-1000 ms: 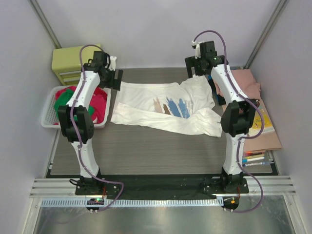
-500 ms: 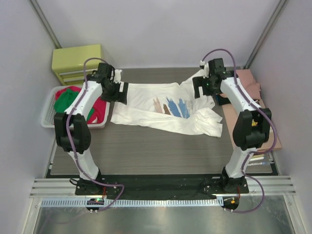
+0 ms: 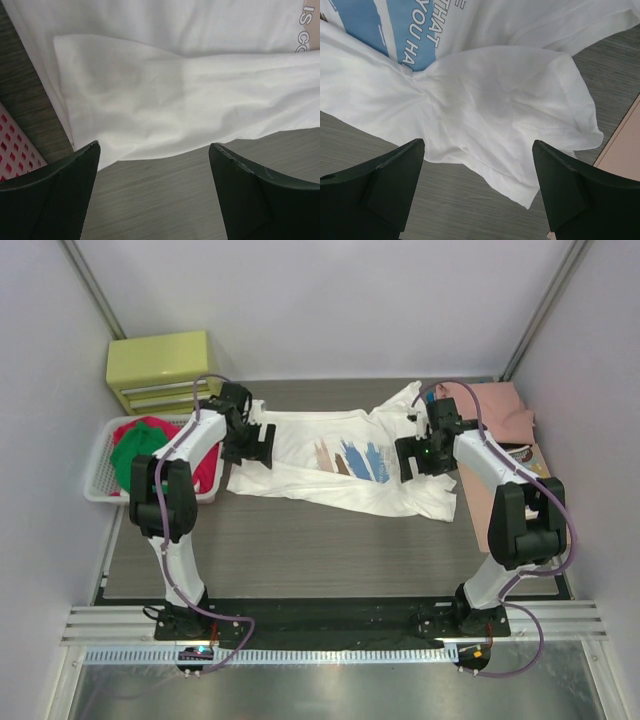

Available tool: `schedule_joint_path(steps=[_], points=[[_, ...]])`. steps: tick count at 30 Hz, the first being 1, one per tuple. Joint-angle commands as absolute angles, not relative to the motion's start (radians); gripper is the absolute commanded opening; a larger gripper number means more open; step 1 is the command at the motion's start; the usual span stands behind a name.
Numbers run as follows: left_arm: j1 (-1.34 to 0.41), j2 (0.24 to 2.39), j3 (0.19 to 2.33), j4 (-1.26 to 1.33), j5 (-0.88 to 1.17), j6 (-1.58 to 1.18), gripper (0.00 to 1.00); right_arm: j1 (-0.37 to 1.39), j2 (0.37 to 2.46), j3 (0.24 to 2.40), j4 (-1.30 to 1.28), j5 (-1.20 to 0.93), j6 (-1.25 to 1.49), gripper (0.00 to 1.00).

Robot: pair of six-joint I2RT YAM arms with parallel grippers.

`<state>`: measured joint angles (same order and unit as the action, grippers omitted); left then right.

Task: Fold and stack the t-shirts

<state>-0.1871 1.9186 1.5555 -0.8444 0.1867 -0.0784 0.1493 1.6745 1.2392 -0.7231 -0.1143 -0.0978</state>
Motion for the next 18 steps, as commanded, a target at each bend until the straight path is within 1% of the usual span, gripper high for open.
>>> schedule_joint_path(steps=[1, 10, 17, 18], points=[[-0.187, 2.0, 1.64, -0.784, 0.143, -0.069, 0.9, 0.152, 1.69, 1.29, -0.649, -0.104, -0.124, 0.96], [-0.189, 2.094, 1.678, -0.723, 0.095, -0.066, 0.9, 0.147, 1.788, 1.37, -0.617, -0.023, -0.143, 0.95], [-0.189, 2.083, 1.623, -0.67, 0.066, -0.058, 0.89, 0.147, 1.867, 1.385, -0.546, -0.003, -0.127, 0.94], [-0.189, 2.088, 1.624, -0.669, 0.061, -0.055, 0.89, 0.147, 1.89, 1.391, -0.545, 0.047, -0.127, 0.94]])
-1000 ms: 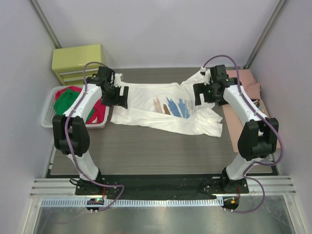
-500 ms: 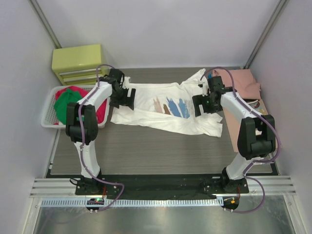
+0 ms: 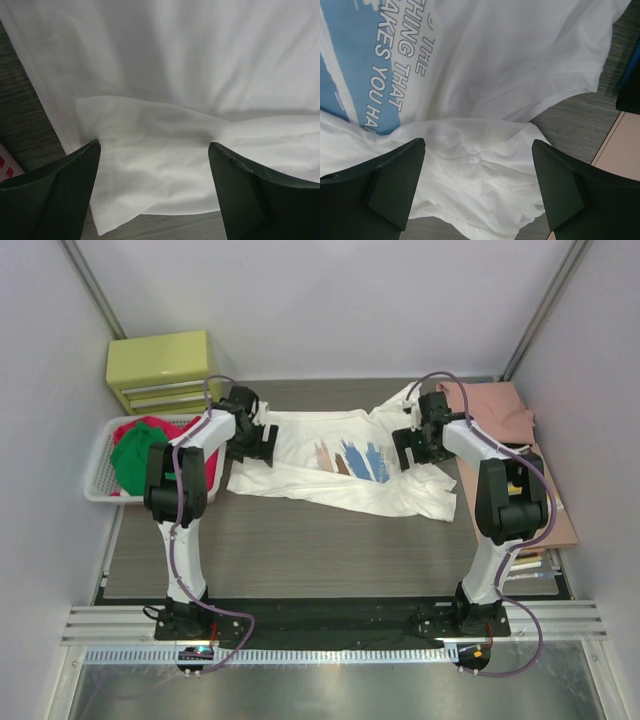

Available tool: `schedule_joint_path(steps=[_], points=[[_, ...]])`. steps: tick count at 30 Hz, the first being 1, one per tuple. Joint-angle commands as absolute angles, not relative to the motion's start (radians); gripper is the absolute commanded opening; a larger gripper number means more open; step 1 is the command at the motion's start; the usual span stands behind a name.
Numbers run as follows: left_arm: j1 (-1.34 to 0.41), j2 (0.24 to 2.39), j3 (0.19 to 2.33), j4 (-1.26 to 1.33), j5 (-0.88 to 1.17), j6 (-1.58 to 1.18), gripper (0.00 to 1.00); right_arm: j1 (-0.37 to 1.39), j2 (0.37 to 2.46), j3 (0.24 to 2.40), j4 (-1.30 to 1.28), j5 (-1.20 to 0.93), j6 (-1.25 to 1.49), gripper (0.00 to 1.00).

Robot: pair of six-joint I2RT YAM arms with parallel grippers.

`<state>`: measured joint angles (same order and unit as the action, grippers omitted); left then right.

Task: Fold and stack the t-shirts

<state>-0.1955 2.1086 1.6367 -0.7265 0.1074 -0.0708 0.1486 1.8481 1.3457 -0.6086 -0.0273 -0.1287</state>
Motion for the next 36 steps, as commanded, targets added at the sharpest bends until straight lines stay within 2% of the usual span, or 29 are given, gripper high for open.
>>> schedule_joint_path(steps=[1, 8, 13, 20, 36], points=[[-0.189, 2.089, 1.624, -0.672, 0.066, -0.057, 0.89, 0.147, 1.899, 1.4, -0.546, 0.058, -0.127, 0.94], [-0.189, 2.077, 1.6, -0.669, 0.086, -0.067, 0.88, 0.14, 1.892, 1.382, -0.523, 0.101, -0.132, 0.89], [-0.189, 2.014, 1.539, -0.643, 0.083, -0.041, 0.88, 0.118, 1.66, 1.244, -0.526, 0.143, -0.159, 0.91], [-0.189, 2.013, 1.517, -0.635, 0.097, -0.049, 0.88, 0.117, 1.474, 1.141, -0.644, 0.095, -0.155, 0.92], [-0.189, 1.994, 1.512, -0.64, 0.094, -0.046, 0.88, 0.115, 1.471, 1.008, -0.658, 0.046, -0.169, 0.82]])
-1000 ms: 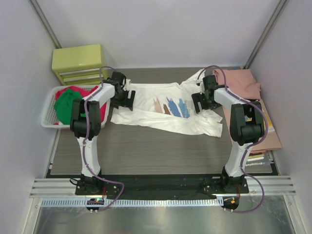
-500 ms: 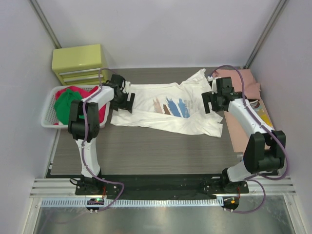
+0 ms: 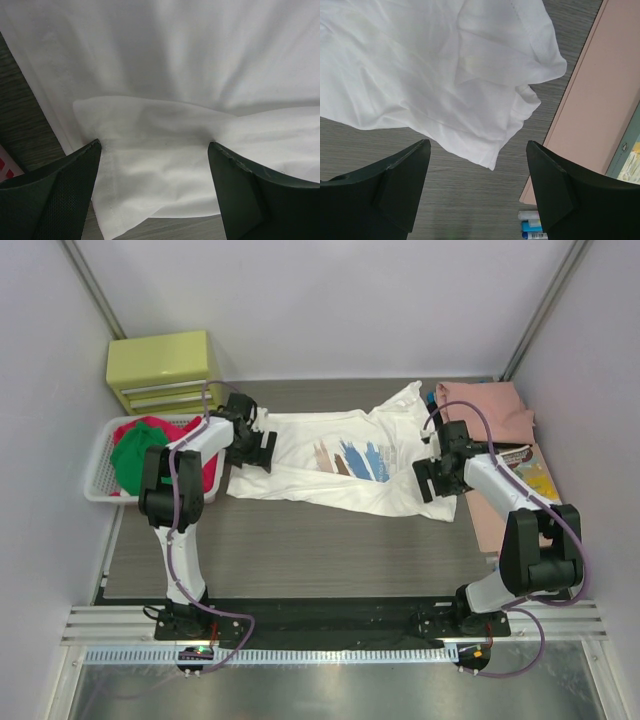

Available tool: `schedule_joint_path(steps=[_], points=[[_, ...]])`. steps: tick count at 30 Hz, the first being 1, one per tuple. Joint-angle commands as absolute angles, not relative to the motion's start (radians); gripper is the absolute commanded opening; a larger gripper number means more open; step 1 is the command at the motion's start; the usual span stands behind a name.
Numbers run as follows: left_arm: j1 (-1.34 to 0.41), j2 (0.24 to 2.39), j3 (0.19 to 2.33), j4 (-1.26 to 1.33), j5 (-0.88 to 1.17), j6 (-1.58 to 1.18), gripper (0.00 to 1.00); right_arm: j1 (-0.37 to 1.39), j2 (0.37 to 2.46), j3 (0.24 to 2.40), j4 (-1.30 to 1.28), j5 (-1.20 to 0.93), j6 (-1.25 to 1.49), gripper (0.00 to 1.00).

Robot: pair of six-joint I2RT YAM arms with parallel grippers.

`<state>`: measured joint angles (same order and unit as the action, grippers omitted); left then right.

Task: Fold and stack the t-shirts

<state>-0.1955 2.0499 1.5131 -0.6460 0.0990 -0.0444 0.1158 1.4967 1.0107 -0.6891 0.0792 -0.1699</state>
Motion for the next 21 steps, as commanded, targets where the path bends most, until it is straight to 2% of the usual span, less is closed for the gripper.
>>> schedule_joint_path(steps=[1, 9, 12, 19, 21], points=[[-0.189, 1.999, 1.517, -0.64, 0.103, -0.052, 0.88, 0.117, 1.488, 1.008, -0.65, 0.028, -0.166, 0.82], [-0.192, 1.999, 1.513, -0.644, 0.091, -0.043, 0.88, 0.118, 1.621, 1.109, -0.592, -0.046, -0.118, 0.76], [-0.192, 2.002, 1.506, -0.64, 0.091, -0.044, 0.88, 0.126, 1.689, 1.144, -0.568, -0.069, -0.101, 0.7], [-0.193, 1.991, 1.496, -0.634, 0.086, -0.035, 0.88, 0.138, 1.802, 1.219, -0.517, -0.049, -0.094, 0.69], [-0.193, 1.993, 1.49, -0.632, 0.084, -0.029, 0.88, 0.14, 1.81, 1.227, -0.511, -0.037, -0.094, 0.61]])
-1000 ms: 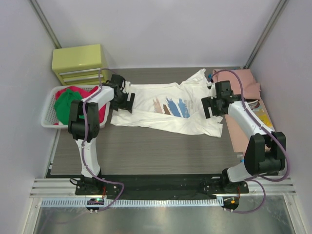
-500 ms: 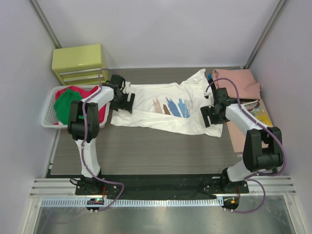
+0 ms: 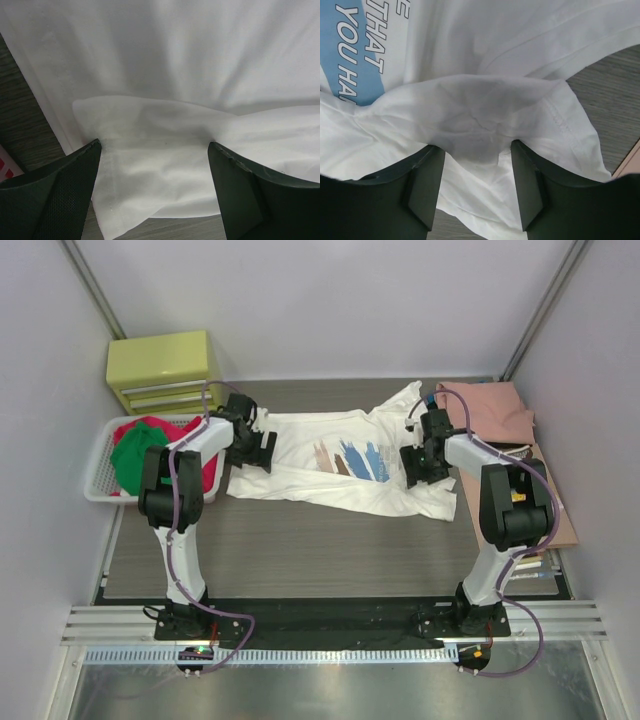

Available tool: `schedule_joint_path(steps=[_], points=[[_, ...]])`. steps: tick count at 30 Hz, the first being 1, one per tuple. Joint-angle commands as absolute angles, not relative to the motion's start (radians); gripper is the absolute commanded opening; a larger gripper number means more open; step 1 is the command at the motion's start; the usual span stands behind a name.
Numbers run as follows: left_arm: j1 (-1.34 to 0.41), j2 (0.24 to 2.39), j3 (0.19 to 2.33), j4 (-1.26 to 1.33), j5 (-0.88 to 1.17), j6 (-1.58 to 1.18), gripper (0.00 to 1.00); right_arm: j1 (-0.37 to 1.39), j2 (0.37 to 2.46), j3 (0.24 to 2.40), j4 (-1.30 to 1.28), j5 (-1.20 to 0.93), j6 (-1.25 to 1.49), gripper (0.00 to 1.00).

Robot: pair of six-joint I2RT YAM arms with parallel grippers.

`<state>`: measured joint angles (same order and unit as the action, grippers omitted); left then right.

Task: Fold and stack the t-shirts

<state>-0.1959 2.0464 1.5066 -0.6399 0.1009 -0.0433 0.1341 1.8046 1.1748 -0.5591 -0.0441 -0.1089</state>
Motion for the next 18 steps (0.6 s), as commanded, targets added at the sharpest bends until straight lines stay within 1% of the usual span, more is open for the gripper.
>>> schedule_joint_path(steps=[1, 2, 3, 4, 5, 6, 7, 10, 12, 13, 14, 15, 16, 18], points=[[-0.192, 1.996, 1.489, -0.63, 0.084, -0.029, 0.88, 0.141, 1.812, 1.229, -0.508, -0.032, -0.094, 0.57], [-0.193, 2.0, 1.491, -0.63, 0.083, -0.028, 0.88, 0.143, 1.813, 1.233, -0.508, -0.031, -0.092, 0.49], [-0.192, 2.002, 1.493, -0.63, 0.084, -0.031, 0.88, 0.143, 1.815, 1.235, -0.508, -0.029, -0.092, 0.44], [-0.192, 2.008, 1.494, -0.63, 0.086, -0.034, 0.88, 0.141, 1.813, 1.233, -0.509, -0.028, -0.092, 0.37], [-0.192, 2.009, 1.496, -0.63, 0.087, -0.035, 0.88, 0.143, 1.812, 1.23, -0.509, -0.028, -0.092, 0.14], [-0.192, 2.01, 1.497, -0.63, 0.089, -0.035, 0.88, 0.143, 1.812, 1.229, -0.509, -0.026, -0.092, 0.05], [-0.192, 2.013, 1.499, -0.632, 0.09, -0.035, 0.88, 0.146, 1.806, 1.227, -0.511, -0.02, -0.092, 0.02], [-0.192, 2.011, 1.502, -0.634, 0.089, -0.034, 0.88, 0.149, 1.798, 1.221, -0.518, -0.014, -0.098, 0.01], [-0.192, 2.011, 1.502, -0.634, 0.09, -0.034, 0.88, 0.149, 1.789, 1.223, -0.526, -0.017, -0.107, 0.06], [-0.192, 2.01, 1.502, -0.635, 0.091, -0.034, 0.88, 0.149, 1.784, 1.221, -0.534, -0.018, -0.113, 0.16], [-0.192, 2.008, 1.5, -0.635, 0.091, -0.032, 0.88, 0.149, 1.778, 1.223, -0.54, -0.024, -0.118, 0.34], [-0.192, 2.008, 1.5, -0.635, 0.089, -0.032, 0.88, 0.149, 1.775, 1.224, -0.546, -0.025, -0.12, 0.41], [-0.192, 2.006, 1.5, -0.635, 0.092, -0.032, 0.88, 0.149, 1.772, 1.223, -0.552, -0.025, -0.121, 0.54], [-0.192, 2.003, 1.497, -0.637, 0.095, -0.031, 0.88, 0.149, 1.763, 1.224, -0.558, -0.023, -0.129, 0.66]])
